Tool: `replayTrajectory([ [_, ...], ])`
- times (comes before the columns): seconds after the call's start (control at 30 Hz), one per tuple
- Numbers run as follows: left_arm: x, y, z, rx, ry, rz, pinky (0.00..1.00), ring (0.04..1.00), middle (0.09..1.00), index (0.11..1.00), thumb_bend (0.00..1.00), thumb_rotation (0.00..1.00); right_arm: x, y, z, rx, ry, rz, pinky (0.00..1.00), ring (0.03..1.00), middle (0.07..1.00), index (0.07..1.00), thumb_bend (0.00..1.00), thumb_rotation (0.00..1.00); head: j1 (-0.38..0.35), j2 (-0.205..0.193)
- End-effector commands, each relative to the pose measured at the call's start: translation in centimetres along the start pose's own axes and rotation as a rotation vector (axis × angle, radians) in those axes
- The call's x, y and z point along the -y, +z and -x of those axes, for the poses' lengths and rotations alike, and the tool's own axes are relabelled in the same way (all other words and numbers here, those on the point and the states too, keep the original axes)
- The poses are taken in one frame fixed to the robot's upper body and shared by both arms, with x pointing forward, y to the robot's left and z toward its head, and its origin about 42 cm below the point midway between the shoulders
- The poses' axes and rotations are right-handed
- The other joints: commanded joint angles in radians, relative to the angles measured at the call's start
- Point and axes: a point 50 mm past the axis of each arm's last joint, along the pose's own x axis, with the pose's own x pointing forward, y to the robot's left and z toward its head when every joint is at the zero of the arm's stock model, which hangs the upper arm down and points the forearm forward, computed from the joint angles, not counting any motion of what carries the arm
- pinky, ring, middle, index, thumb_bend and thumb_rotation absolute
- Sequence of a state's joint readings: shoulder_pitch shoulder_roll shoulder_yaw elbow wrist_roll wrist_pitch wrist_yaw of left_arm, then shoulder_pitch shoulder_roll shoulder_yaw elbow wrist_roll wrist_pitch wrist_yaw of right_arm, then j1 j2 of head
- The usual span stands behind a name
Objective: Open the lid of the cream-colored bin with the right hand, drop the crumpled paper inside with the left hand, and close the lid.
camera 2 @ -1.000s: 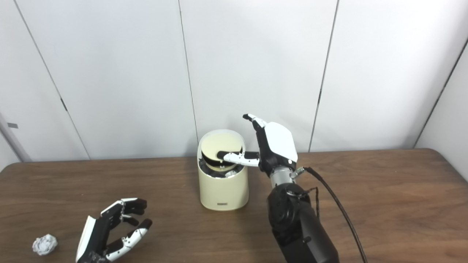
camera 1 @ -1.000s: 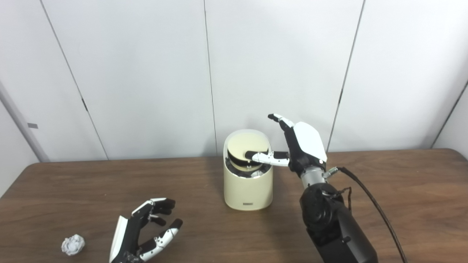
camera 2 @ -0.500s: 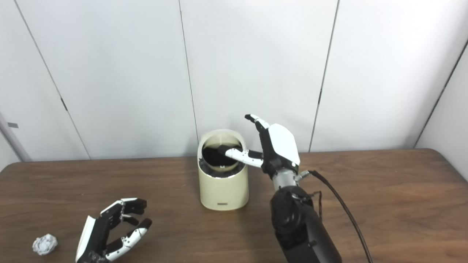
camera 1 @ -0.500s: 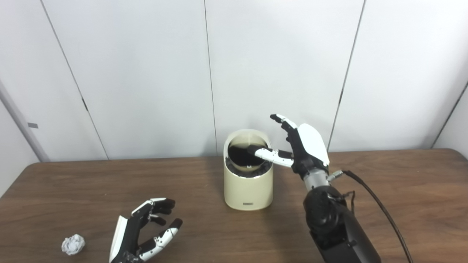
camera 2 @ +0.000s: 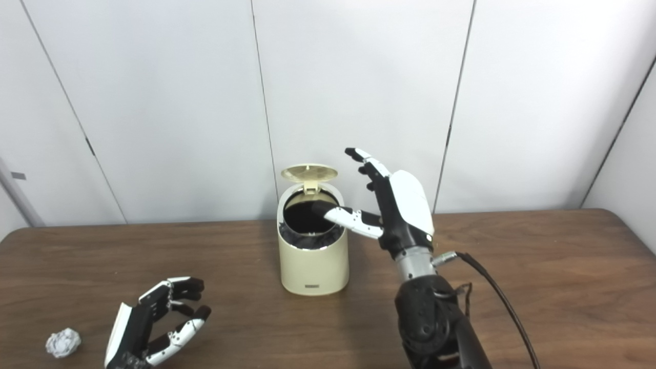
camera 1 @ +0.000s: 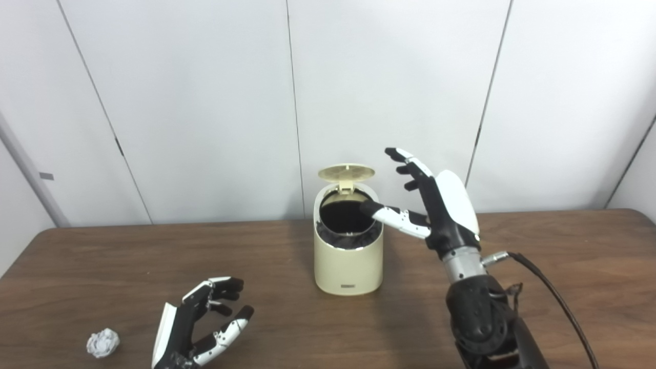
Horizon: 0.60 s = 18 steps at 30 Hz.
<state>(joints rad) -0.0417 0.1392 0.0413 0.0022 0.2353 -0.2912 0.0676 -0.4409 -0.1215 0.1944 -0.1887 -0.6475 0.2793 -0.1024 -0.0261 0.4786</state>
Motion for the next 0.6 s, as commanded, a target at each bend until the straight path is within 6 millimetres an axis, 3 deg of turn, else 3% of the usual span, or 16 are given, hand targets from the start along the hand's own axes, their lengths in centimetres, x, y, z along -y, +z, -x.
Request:
replayTrajectory([
  [0.0,-0.4,0.2,-0.4,0.036,0.002,-0.011,0.53,0.652,0.675,0.660,0.60,0.26,1.5,0.9,-0.1,0.073,-0.047,-0.016,0.72,0.831,0.859,0.864,0.97,0.89,0.002,0.000],
  [0.3,-0.6,0.1,-0.3,0.041,0.008,-0.015,0.53,0.653,0.673,0.658,0.58,0.23,2.0,-2.3,4.0,0.006,-0.027,-0.076,0.77,0.863,0.883,0.874,0.95,0.85,0.002,0.001],
  [0.57,-1.0,0.0,-0.3,0.042,0.007,-0.026,0.53,0.654,0.675,0.656,0.59,0.27,2.1,-6.1,8.7,-0.032,-0.016,-0.115,0.80,0.876,0.872,0.868,0.91,0.83,-0.002,0.004],
])
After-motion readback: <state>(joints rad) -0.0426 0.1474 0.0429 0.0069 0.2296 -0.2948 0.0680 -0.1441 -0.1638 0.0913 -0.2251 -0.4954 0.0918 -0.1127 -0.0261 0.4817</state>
